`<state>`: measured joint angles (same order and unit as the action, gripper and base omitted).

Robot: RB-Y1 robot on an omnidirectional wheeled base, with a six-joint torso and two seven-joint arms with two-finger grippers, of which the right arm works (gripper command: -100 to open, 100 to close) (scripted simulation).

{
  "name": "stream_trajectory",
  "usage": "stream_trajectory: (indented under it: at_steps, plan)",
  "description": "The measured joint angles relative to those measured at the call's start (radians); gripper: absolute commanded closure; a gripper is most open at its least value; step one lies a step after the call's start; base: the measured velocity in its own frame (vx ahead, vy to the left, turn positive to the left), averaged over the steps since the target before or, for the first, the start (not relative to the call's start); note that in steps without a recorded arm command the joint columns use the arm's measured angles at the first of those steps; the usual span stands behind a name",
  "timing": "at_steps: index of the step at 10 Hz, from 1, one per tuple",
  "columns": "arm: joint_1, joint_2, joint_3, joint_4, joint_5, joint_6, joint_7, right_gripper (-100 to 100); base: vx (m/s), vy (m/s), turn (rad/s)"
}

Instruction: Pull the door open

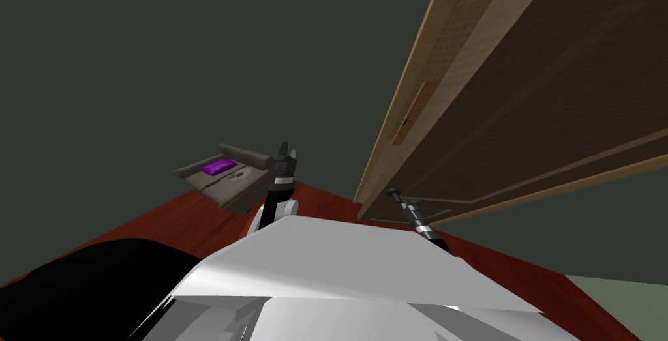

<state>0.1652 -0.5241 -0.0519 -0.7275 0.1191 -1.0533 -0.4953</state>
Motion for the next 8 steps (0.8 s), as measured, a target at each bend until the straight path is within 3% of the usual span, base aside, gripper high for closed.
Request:
stream_trajectory:
  at_steps: [2, 4, 5, 8]
  plan:
    - [0.0, -0.018, 0.001, 0.049, 0.006, -0.061, -0.012, 100, -0.196, -0.068, 0.103]
    - [0.039, -0.027, 0.002, 0.022, 0.01, -0.073, -0.025, 100, -0.193, -0.093, 0.195]
    - [0.04, -0.033, 0.003, 0.039, 0.013, -0.095, -0.029, 100, -0.077, -0.023, 0.03]
    - [0.039, -0.036, 0.002, 0.052, 0.014, -0.108, -0.033, 100, -0.196, -0.072, 0.176]
